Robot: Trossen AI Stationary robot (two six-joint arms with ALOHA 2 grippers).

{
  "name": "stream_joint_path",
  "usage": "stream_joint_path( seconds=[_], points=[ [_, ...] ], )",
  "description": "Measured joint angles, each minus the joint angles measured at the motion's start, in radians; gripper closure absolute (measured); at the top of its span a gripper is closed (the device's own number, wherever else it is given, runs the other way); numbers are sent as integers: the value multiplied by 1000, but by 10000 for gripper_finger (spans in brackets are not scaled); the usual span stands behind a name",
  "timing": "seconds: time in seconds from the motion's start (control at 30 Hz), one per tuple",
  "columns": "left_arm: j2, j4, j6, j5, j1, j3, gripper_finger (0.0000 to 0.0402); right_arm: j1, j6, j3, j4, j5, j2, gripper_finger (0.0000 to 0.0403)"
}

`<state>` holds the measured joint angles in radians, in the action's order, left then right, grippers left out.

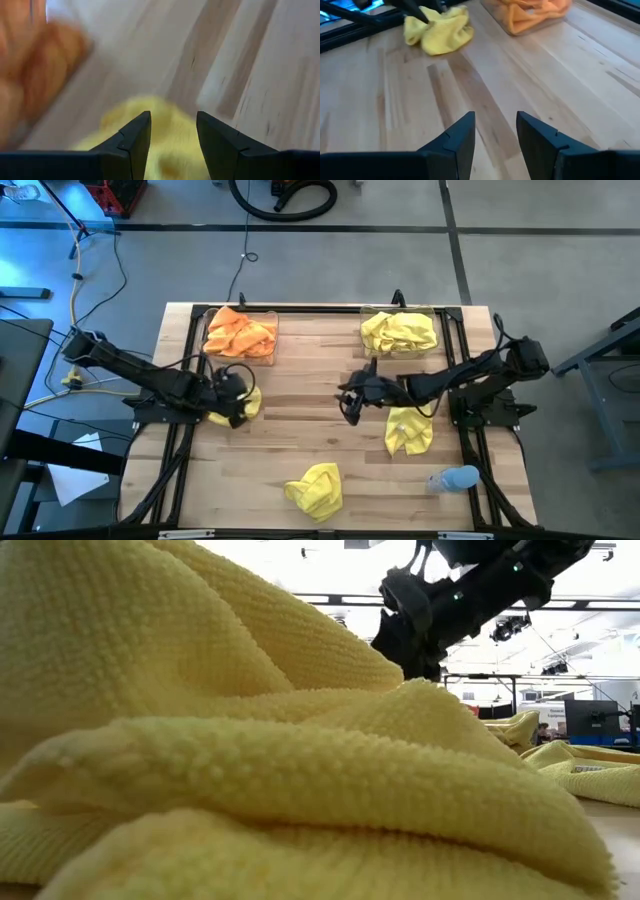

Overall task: Sort microfiber towel by color & place in baskets
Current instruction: Put the top left yellow microfiber cloth into the right transparent bin

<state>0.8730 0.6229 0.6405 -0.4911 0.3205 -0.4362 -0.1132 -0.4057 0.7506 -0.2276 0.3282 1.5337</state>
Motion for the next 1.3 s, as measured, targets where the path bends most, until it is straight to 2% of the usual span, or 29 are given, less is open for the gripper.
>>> stream_joint_path(
  seconds=[0.2, 0.37, 0.57, 0.7, 0.8, 0.97, 1.13, 1.3],
  points=[
    [4, 197, 286, 126, -37, 0, 255, -21, 22, 0, -19, -4, 0, 265],
    [39, 208, 349, 146, -57, 0, 255, -21, 3, 0, -21, -4, 0, 265],
    [146, 125, 371, 159, -94, 12, 255, -21, -4, 0, -19, -3, 0, 265],
    [238, -47, 372, 153, -111, 79, 259, -21, -4, 0, -18, -3, 0, 265],
    [302, -218, 373, 126, -110, 109, 283, -21, -3, 0, -18, -3, 0, 265],
    [326, -329, 237, 129, -102, 65, 382, -21, 45, 0, -18, 4, 0, 265],
    [302, -405, 39, 123, -142, -75, 396, -21, 145, 0, -60, 46, 0, 265],
    [310, -416, -134, 157, -192, -238, 399, -16, 279, 0, -201, 57, -1, 265]
  ],
)
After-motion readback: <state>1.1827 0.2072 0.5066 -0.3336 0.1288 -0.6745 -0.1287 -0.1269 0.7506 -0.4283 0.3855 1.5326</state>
